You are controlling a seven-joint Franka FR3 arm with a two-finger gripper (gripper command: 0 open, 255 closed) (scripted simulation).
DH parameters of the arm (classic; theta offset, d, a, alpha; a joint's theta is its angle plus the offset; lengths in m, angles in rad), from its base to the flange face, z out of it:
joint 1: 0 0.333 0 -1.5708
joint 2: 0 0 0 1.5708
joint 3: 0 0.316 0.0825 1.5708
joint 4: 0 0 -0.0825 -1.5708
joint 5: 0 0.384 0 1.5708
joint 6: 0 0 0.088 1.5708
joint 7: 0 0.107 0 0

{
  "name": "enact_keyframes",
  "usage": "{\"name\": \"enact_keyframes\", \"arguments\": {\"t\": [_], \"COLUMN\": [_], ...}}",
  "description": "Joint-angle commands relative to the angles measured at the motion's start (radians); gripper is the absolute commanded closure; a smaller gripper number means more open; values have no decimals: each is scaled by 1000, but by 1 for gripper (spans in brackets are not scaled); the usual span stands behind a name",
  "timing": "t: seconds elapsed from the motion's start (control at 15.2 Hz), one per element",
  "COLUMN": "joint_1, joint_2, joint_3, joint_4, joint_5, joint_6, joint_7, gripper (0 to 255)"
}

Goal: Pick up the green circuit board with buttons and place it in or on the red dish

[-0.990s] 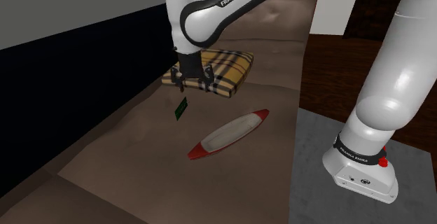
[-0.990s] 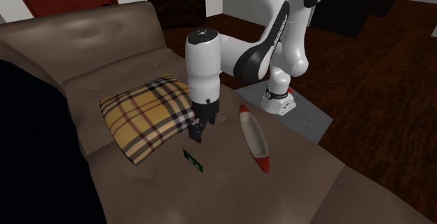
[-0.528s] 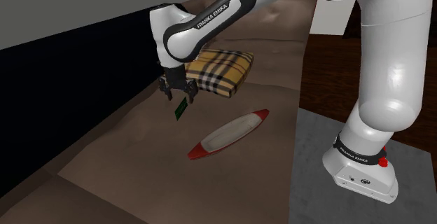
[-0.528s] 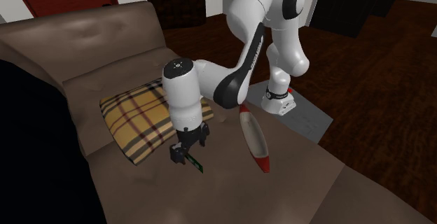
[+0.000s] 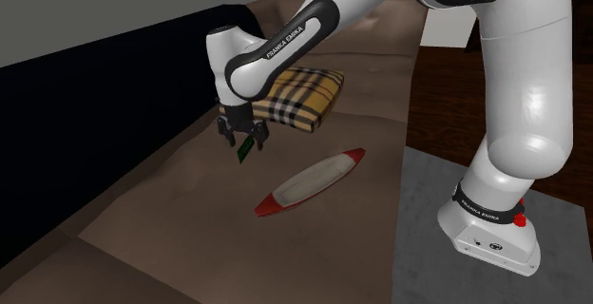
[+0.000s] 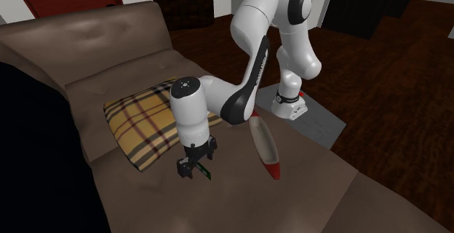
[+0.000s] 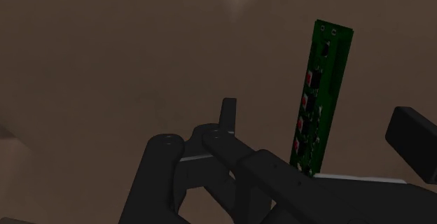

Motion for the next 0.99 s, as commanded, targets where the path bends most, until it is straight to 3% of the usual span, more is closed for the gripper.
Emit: {"name": "enact_keyframes", "arguments": {"t": [0.0,0.4,0.46,0.92], "joint_1": [0,0,0,0], "joint_2": [1,1,1,2], "joint_3": [-1,-1,-1,-1], "joint_4": [-4,-4,-4,-4], "joint_5": [-1,-1,-1,-1], "joint_6": [6,6,6,6], "joint_7": [1,1,1,1], "gripper": [0,0,255,255]}}
